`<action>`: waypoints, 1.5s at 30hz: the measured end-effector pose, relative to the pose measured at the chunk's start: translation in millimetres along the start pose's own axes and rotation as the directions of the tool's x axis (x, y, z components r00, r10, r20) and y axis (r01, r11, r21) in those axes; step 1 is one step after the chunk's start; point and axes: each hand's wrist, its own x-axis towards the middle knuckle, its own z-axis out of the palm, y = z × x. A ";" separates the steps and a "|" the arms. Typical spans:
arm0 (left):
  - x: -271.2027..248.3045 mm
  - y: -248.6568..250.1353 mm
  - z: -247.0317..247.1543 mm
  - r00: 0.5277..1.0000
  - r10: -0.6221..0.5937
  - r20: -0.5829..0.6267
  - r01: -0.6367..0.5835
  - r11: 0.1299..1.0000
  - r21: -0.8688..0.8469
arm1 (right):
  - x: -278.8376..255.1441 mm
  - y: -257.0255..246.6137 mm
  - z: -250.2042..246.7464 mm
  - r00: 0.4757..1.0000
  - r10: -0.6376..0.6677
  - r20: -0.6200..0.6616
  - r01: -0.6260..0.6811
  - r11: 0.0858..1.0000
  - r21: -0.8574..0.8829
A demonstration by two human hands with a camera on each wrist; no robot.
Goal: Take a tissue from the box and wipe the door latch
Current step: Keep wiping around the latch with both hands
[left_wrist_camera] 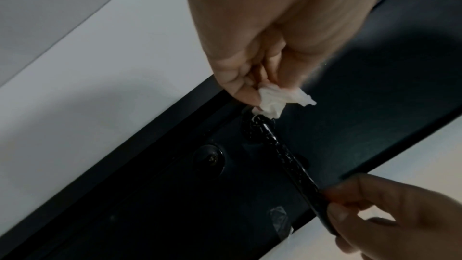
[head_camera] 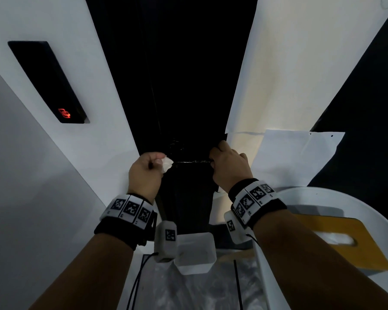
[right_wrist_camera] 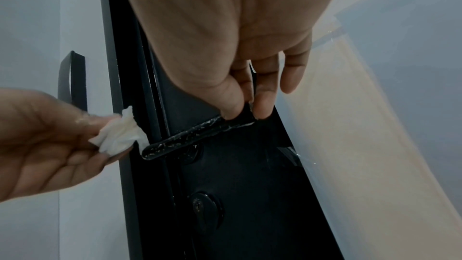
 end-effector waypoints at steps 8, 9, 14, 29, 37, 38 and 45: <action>-4.5 11.5 2.5 0.998 0.018 0.063 -0.010 0.992 -0.130 | -0.2 -0.8 0.0 1.000 0.014 0.009 -0.014 1.000 0.011; -4.8 11.9 3.2 0.999 0.006 0.047 0.001 0.990 -0.140 | -0.3 -0.8 -0.1 1.000 0.014 0.008 -0.015 1.000 0.012; 8.1 1.4 0.1 0.994 0.042 -0.101 -0.034 0.996 0.078 | -0.9 -1.9 -0.3 1.000 0.014 0.007 -0.015 1.000 0.008; 30.3 -5.8 19.7 0.954 -0.299 -0.009 0.298 0.954 -0.040 | -1.3 -0.9 -0.7 1.000 0.008 0.014 -0.008 1.000 0.005; 44.5 4.9 26.4 0.966 -0.256 0.022 0.231 0.900 0.370 | -0.4 0.3 0.0 1.000 -0.008 0.016 0.008 1.000 0.001; 44.0 8.1 26.5 0.969 -0.241 0.054 0.205 0.906 0.369 | -0.3 0.2 -0.4 1.000 -0.009 0.018 0.009 1.000 0.001; 39.2 14.7 31.5 0.932 -0.357 0.063 0.362 0.927 -0.095 | 0.2 -0.4 0.0 1.000 -0.009 0.011 0.009 1.000 -0.001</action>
